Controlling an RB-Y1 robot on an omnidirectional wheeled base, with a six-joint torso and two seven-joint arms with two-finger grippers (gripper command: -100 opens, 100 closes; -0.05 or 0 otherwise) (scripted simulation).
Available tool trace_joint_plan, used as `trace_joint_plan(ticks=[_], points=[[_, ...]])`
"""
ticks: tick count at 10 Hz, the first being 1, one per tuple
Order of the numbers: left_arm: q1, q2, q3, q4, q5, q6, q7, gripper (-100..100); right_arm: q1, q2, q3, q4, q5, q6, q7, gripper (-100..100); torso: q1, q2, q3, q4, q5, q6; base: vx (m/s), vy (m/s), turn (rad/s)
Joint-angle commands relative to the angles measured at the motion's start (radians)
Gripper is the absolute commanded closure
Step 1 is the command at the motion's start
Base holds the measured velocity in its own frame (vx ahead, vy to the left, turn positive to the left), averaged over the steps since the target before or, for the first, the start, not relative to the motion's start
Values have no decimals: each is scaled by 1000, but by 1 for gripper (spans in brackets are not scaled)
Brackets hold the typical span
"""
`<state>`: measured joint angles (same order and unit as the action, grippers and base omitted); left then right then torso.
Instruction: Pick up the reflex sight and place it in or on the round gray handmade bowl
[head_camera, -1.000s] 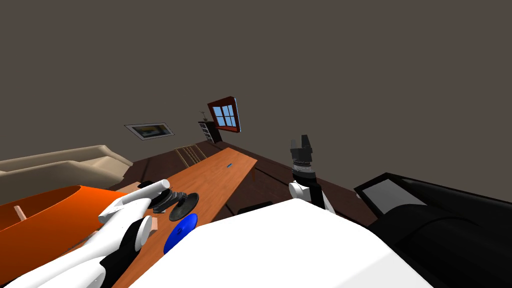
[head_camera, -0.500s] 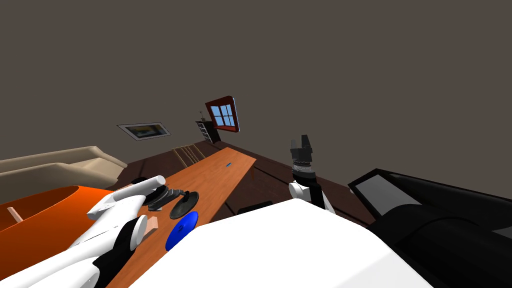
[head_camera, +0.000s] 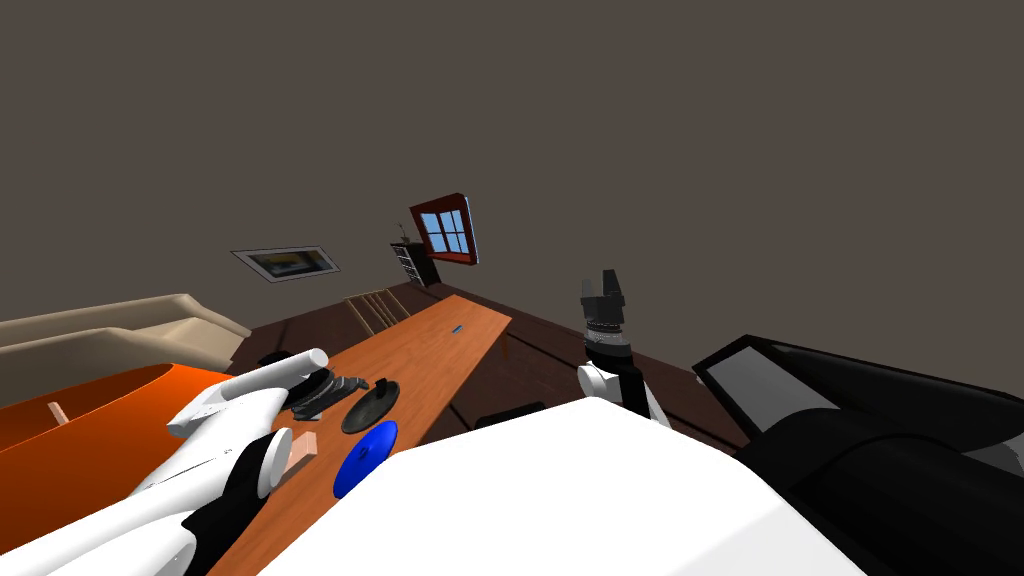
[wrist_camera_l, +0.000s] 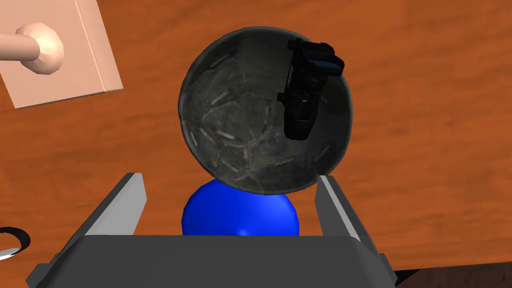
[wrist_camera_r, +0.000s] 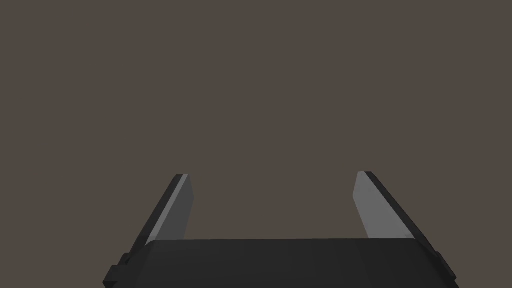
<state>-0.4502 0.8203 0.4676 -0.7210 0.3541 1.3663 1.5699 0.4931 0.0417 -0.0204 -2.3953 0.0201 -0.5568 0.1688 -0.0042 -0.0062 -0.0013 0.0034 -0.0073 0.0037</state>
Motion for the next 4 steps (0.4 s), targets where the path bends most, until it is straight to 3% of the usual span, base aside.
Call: trace_joint_plan(ticks=[1,4], points=[[0,0,0,0,0,0,0,0,0,0,0,0,0,0,0,0,0,0,0,0,0,0,0,0,0],[0,0,0,0,0,0,0,0,0,0,0,0,0,0,0,0,0,0,0,0,0,0,0,0,0]])
